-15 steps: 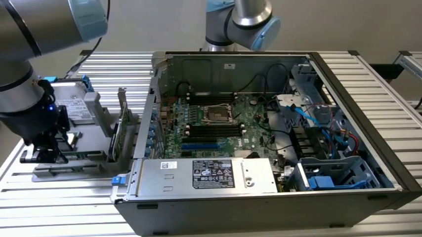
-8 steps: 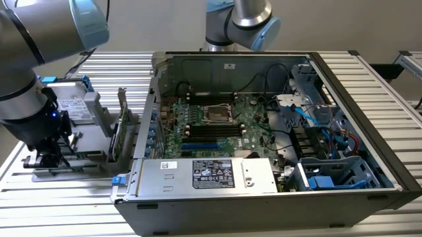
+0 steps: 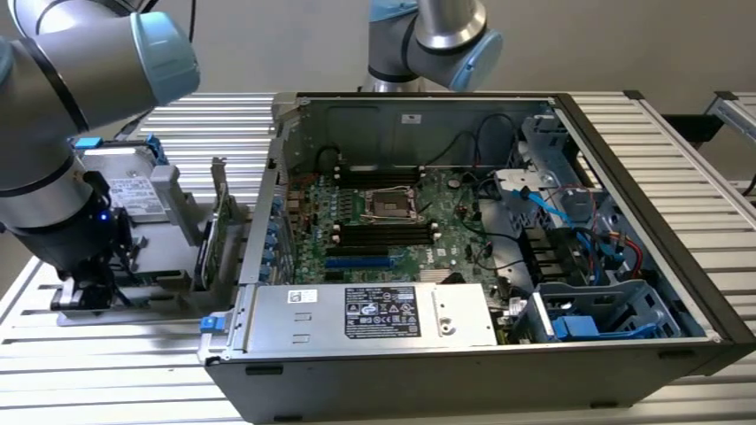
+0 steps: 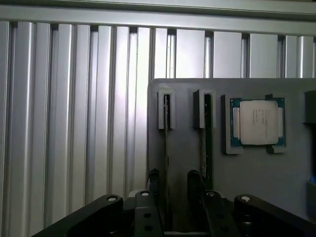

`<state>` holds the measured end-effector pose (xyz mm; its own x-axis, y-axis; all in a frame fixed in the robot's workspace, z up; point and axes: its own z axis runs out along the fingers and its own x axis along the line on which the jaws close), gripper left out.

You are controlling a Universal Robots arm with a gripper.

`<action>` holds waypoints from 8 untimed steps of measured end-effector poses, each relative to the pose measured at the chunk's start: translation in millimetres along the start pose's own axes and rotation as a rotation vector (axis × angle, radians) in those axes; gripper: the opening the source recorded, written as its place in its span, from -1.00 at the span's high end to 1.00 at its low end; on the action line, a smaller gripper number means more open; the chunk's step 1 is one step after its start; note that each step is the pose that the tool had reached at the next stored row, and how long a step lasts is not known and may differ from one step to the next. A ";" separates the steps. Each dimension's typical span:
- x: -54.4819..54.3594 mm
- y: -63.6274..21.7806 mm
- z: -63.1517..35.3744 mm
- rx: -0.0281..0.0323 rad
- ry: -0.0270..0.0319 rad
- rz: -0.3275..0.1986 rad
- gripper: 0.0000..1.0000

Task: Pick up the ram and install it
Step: 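Pick up the ram and move it above insertion slot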

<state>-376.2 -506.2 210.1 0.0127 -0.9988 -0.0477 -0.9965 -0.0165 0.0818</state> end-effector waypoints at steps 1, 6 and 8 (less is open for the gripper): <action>0.3 -0.1 1.7 -0.0002 0.0002 -0.001 0.26; 1.3 -1.6 10.6 -0.0003 0.0009 -0.005 0.26; 1.4 -2.5 14.3 -0.0003 0.0016 -0.006 0.26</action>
<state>-374.9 -506.9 195.6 0.0184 -0.9987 -0.0466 -0.9964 -0.0222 0.0819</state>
